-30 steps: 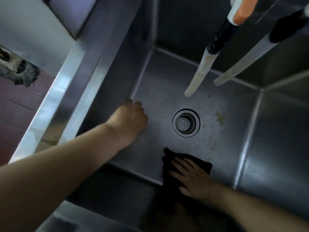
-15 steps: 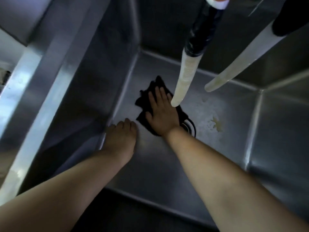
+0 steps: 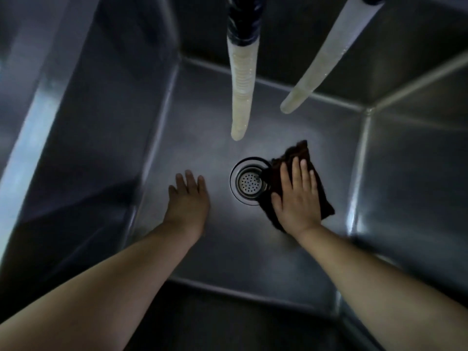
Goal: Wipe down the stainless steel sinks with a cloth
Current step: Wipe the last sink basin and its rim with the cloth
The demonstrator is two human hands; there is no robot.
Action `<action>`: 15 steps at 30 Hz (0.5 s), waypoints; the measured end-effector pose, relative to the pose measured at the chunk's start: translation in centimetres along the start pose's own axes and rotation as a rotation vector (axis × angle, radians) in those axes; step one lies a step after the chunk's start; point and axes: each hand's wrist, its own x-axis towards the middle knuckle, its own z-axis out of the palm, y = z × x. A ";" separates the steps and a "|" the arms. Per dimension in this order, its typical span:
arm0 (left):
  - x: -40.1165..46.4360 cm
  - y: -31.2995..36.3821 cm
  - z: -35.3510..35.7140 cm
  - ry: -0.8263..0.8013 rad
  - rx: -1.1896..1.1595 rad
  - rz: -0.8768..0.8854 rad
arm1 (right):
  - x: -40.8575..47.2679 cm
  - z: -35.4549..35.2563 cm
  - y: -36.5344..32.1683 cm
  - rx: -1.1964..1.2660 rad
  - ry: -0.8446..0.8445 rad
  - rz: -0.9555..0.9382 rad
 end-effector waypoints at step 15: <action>0.0 -0.3 0.5 0.033 0.010 0.054 | -10.6 2.8 -0.8 -0.189 -0.144 -0.947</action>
